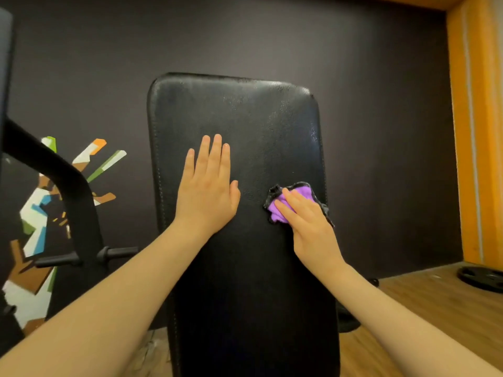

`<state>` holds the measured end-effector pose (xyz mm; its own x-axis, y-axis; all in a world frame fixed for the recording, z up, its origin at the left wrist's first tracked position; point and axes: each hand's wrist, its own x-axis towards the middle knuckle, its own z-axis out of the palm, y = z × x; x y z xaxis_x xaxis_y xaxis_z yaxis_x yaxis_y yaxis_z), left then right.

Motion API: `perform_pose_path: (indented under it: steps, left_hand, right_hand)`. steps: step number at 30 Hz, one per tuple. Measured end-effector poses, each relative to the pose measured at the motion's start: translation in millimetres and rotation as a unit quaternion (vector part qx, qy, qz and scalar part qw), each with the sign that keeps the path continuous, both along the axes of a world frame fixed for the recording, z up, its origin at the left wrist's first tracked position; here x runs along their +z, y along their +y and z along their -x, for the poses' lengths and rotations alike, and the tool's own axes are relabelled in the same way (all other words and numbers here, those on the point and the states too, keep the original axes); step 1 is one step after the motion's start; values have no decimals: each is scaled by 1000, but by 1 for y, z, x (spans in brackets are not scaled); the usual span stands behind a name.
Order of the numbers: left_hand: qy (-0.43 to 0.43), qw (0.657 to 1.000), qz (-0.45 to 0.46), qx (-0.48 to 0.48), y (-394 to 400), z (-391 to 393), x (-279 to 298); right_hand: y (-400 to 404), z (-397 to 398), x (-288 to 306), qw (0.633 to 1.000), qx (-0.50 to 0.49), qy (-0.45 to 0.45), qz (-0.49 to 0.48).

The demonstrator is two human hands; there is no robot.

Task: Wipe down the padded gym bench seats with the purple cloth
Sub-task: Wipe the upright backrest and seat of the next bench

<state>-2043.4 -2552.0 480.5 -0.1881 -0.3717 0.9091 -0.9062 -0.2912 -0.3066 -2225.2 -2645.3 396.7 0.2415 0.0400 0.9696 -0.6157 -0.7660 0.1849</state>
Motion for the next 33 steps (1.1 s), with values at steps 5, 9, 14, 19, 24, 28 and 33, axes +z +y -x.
perform_pose_path:
  steps: [5,9,14,19,24,28,33]
  left_hand:
    - [-26,999,-39,-13,13,-1,-73]
    - [-29,997,-58,-35,19,-1,-131]
    - [-6,995,-91,-28,22,5,-174]
    - [-1,995,-94,-15,22,8,-184]
    - [3,995,-102,2,24,10,-183]
    - [16,992,-125,23,28,14,-179]
    - [26,988,-154,14,35,14,-169]
  right_hand:
    - [15,12,-68,997,-3,51,-56]
    - [20,20,-129,991,12,83,-103]
    - [37,34,-178,978,-3,158,-136]
    - [48,44,-215,964,-50,237,-106]
    - [55,54,-214,913,-126,362,-141]
    - [64,64,-219,886,-130,420,-146]
    - [68,69,-181,881,-137,444,-92]
